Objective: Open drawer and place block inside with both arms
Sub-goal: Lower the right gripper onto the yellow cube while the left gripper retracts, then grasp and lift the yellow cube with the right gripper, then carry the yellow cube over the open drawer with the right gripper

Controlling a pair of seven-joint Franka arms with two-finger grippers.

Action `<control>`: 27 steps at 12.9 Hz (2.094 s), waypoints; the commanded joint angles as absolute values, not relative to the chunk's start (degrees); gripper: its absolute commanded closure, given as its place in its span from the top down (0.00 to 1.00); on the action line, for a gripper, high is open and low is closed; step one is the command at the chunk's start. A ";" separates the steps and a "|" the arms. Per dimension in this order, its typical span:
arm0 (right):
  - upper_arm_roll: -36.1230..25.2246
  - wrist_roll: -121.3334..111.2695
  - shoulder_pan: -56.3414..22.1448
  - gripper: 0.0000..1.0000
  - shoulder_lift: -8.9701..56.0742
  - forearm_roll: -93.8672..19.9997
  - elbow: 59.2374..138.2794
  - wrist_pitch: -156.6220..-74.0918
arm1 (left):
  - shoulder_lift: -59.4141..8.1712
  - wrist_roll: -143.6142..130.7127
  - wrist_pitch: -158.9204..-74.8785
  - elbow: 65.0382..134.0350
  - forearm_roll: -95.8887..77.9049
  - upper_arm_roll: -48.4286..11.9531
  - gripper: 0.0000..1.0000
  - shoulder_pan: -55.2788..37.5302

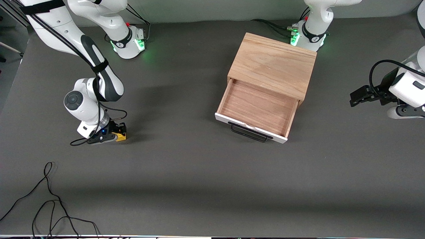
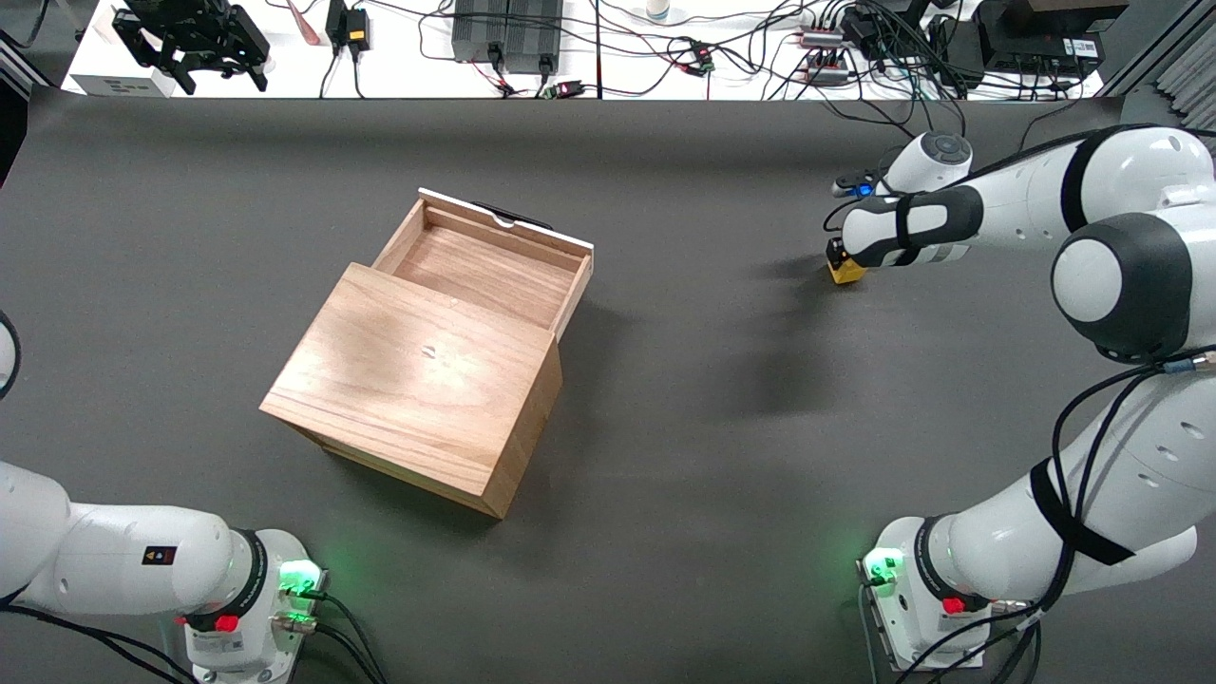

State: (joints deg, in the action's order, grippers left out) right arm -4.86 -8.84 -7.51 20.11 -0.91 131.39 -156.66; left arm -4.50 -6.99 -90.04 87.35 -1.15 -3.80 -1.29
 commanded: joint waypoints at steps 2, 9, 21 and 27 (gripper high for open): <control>-3.88 -4.51 -8.87 0.24 15.31 -1.32 123.43 -141.21 | -2.81 -2.38 -90.26 88.68 -1.14 -3.25 1.00 -1.41; 11.57 24.38 -9.66 0.24 14.67 -1.49 87.77 -97.86 | -2.81 0.88 -89.30 88.86 0.53 -3.08 1.00 -1.41; 15.91 62.75 -36.90 0.24 40.76 4.47 58.80 -107.30 | -3.34 0.97 -88.24 88.59 2.02 -3.16 1.00 -1.41; 15.73 67.41 -42.19 0.25 47.62 7.99 58.89 -113.90 | -3.34 0.88 -88.15 88.59 2.02 -3.25 1.00 -1.41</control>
